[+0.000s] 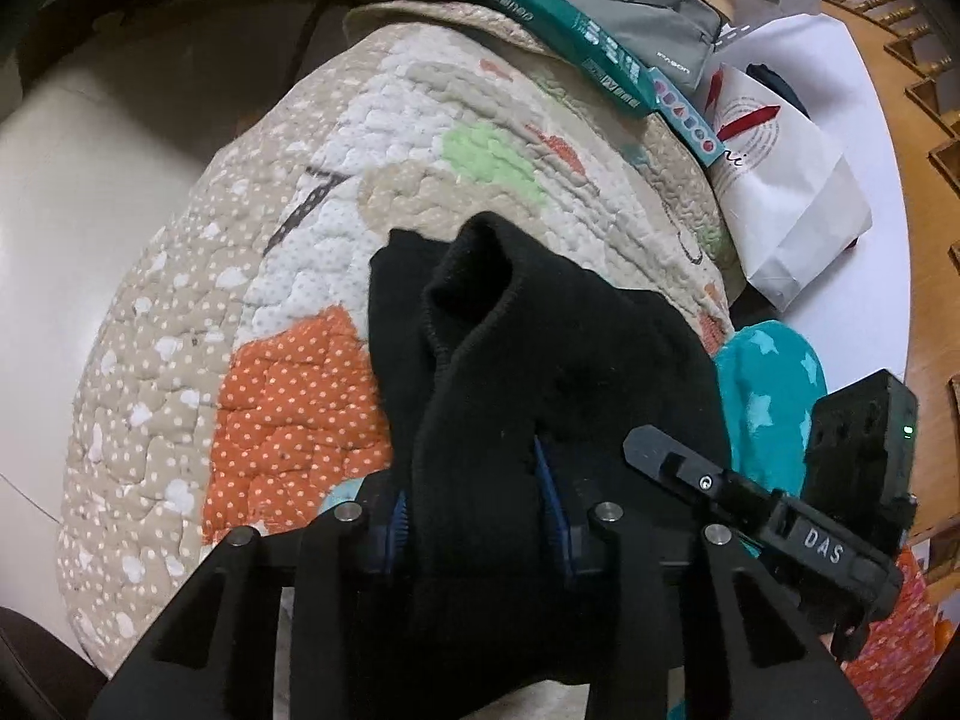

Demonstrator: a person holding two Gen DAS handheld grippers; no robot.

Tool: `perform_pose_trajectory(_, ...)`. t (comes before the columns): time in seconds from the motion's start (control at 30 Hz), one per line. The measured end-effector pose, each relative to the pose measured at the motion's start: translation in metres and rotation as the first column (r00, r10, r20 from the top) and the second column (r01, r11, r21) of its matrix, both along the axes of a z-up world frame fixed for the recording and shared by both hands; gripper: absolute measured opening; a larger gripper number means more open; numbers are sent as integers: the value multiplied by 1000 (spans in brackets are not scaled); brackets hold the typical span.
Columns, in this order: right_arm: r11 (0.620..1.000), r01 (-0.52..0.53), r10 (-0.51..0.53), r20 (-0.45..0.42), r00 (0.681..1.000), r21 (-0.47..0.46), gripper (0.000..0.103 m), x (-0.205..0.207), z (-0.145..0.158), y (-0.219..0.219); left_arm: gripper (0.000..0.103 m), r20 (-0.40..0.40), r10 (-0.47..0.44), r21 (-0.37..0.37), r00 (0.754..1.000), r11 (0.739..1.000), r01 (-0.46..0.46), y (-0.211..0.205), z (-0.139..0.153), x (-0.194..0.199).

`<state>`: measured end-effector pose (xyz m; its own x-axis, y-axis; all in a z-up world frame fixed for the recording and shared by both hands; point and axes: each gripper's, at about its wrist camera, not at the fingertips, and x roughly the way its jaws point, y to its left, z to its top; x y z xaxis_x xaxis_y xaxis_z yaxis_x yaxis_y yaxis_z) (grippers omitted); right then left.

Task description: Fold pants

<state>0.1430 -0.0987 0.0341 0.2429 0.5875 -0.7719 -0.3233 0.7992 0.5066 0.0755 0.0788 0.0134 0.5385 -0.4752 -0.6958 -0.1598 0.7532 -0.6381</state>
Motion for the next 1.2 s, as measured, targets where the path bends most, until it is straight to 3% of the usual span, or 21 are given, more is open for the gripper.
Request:
perform_pose_trajectory(0.3,1000,-1,3,98,995,-14,40,11,31,-7,35,31,-11,27,999,1000,10,-7,29,19)
perform_pose_trajectory(0.6,998,54,-49,161,986,-30,40,73,47,-2,35,68,-15,88,998,996,9,-14,54,91)
perform_pose_trajectory(0.8,996,59,-47,166,985,-69,40,109,37,12,35,37,-10,124,999,992,5,-11,45,137)
perform_pose_trajectory(0.97,991,71,-55,132,990,-117,40,121,9,11,38,-19,-32,133,999,991,34,-14,21,154)
perform_pose_trajectory(1.03,987,98,-82,121,989,-126,45,120,-3,6,46,-37,-30,137,999,990,35,-16,9,156)
perform_pose_trajectory(1.1,983,145,-136,94,986,-109,56,122,-11,-4,51,-40,-10,101,999,995,14,-11,1,154)
perform_pose_trajectory(1.2,977,206,-204,36,978,-53,67,125,-19,-24,55,-62,25,-45,998,999,-28,6,-10,153)
